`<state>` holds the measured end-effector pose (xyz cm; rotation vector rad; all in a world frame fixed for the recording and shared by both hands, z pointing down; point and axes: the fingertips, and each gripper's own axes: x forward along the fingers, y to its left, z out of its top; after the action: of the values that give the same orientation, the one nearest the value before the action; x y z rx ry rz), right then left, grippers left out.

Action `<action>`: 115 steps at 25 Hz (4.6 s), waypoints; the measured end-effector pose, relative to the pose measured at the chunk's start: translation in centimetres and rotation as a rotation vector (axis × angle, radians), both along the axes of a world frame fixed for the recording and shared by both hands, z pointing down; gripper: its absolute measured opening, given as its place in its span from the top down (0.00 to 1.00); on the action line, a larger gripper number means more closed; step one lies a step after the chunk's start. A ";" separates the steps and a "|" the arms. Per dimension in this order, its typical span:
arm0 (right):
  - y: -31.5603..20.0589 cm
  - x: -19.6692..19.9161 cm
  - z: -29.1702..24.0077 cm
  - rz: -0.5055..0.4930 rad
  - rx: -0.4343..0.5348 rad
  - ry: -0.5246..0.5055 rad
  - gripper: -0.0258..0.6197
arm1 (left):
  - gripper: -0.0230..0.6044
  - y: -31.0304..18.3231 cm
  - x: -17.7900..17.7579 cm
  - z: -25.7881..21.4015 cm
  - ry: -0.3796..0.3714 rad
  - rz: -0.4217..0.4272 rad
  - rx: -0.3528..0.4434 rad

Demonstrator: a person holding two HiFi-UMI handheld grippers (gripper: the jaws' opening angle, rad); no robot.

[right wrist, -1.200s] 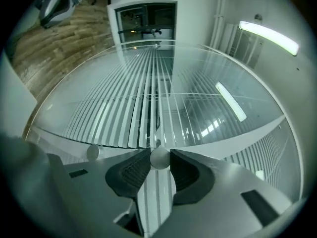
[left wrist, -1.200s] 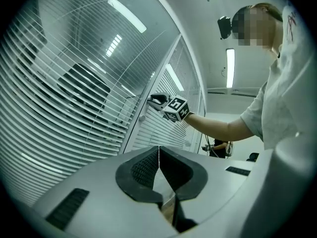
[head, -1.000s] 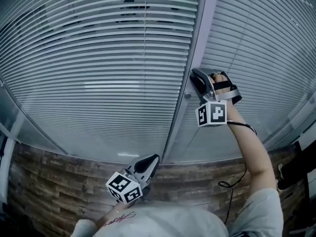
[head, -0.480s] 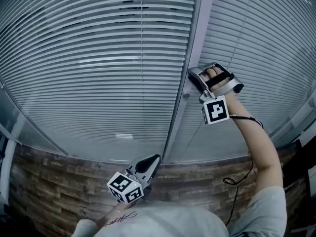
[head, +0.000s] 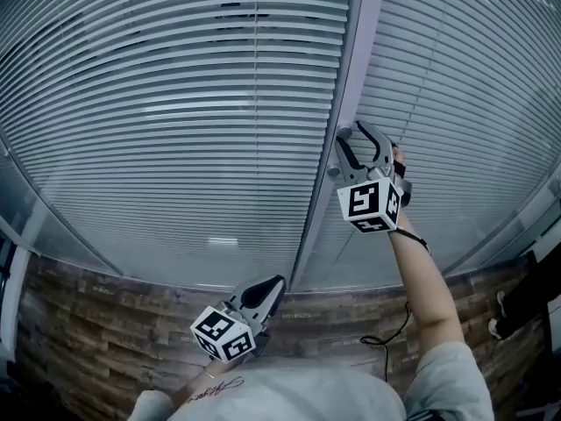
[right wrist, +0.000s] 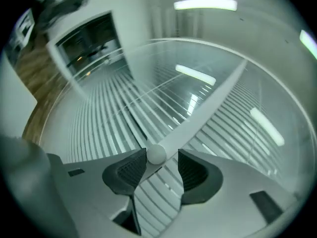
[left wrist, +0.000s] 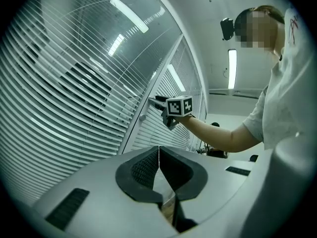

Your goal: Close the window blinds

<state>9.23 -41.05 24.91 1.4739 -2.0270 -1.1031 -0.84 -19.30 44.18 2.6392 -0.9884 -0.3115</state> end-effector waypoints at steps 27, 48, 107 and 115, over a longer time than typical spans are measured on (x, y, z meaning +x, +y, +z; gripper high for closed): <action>-1.1 0.0 0.3 -0.009 -0.045 -0.461 0.75 | 0.93 -0.1 -1.1 0.1 0.018 -0.024 -0.007; -0.7 -0.8 1.1 0.019 0.131 0.585 0.76 | 0.93 0.3 -0.6 0.2 0.019 -0.010 -0.008; -0.5 -0.9 -0.1 -0.004 0.030 0.155 0.75 | 0.93 0.0 -1.3 -0.1 0.040 -0.003 -0.015; -0.7 -1.0 0.8 0.037 0.151 0.626 0.76 | 0.93 0.0 -1.3 -0.3 0.042 -0.001 -0.010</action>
<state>8.20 -41.77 25.74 1.0382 -1.4998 -1.4969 -2.09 -19.27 43.91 2.6124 -0.9759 -0.3596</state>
